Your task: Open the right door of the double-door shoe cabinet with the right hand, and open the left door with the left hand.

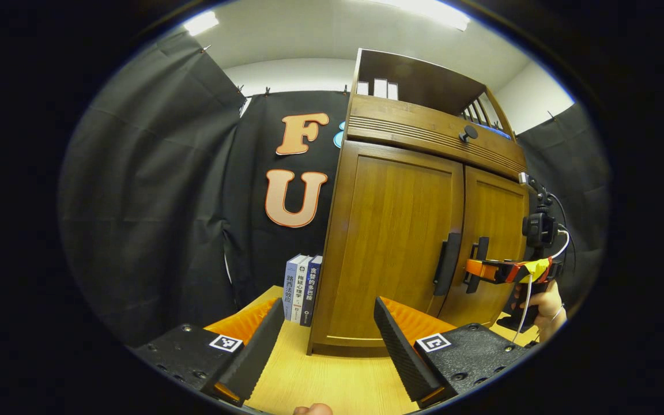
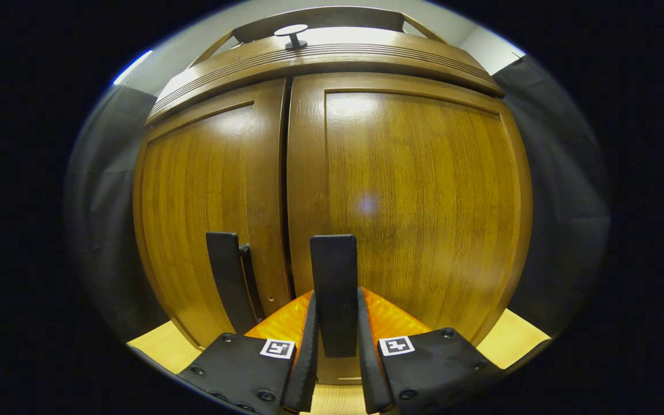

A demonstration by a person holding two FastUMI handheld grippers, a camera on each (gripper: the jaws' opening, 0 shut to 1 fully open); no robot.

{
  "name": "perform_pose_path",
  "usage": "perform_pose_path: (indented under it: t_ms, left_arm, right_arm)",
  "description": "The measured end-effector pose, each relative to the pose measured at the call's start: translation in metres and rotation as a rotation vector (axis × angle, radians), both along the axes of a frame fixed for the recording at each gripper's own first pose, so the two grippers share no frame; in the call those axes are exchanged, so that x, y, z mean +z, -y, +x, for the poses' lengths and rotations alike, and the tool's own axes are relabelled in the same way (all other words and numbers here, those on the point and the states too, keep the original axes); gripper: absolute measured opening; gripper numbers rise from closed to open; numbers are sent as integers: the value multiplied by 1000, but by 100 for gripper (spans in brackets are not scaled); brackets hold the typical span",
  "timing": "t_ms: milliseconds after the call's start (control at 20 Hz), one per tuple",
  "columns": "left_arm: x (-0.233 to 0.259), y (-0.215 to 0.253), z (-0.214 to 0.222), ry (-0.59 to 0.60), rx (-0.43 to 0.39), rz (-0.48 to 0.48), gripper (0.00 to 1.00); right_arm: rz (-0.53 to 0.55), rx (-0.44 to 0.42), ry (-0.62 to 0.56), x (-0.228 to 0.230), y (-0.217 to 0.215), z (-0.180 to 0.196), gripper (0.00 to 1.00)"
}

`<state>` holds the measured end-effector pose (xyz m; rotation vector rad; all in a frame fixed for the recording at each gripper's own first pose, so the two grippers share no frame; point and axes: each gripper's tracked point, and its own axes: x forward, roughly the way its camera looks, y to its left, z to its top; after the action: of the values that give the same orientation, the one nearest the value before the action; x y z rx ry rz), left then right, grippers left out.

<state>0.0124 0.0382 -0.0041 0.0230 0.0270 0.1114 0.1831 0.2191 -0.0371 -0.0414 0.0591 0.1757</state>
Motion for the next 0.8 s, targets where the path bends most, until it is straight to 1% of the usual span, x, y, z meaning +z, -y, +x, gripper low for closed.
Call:
perform_pose_path:
  t_ms: [100, 150, 200, 350, 550, 600, 650, 700, 750, 800]
  left_arm:
    - [-2, -1, -1, -8, 2, -3, 95]
    - [-2, 1, -2, -8, 1, -7, 95]
    - [-2, 1, -2, -8, 1, -11, 94]
    - [-1, 5, -5, -7, -4, -22, 95]
    - [2, 12, -11, -7, -17, -10, 94]
    - [4, 12, -13, -5, -18, -2, 92]
    - [6, 14, -17, 0, -18, 3, 92]
    - [8, 16, -19, 3, -20, 1, 95]
    - [4, 17, -20, 0, -24, -3, 95]
    - [4, 19, -20, -5, -31, -8, 92]
  right_arm:
    - [1, 3, -13, 0, -1, 0, 30]
    - [-1, 6, -20, 0, 1, -3, 30]
    - [-2, 15, -26, 0, 2, -8, 42]
    - [11, 46, -47, 0, 7, -22, 42]
    - [-1, 58, -42, 1, 13, -36, 42]
    - [2, 66, -41, 1, 15, -40, 41]
    - [9, 77, -43, 1, 16, -44, 42]
    - [17, 87, -45, 1, 18, -49, 41]
    - [21, 95, -47, 2, 20, -52, 36]
    - [23, 98, -49, 2, 24, -58, 41]
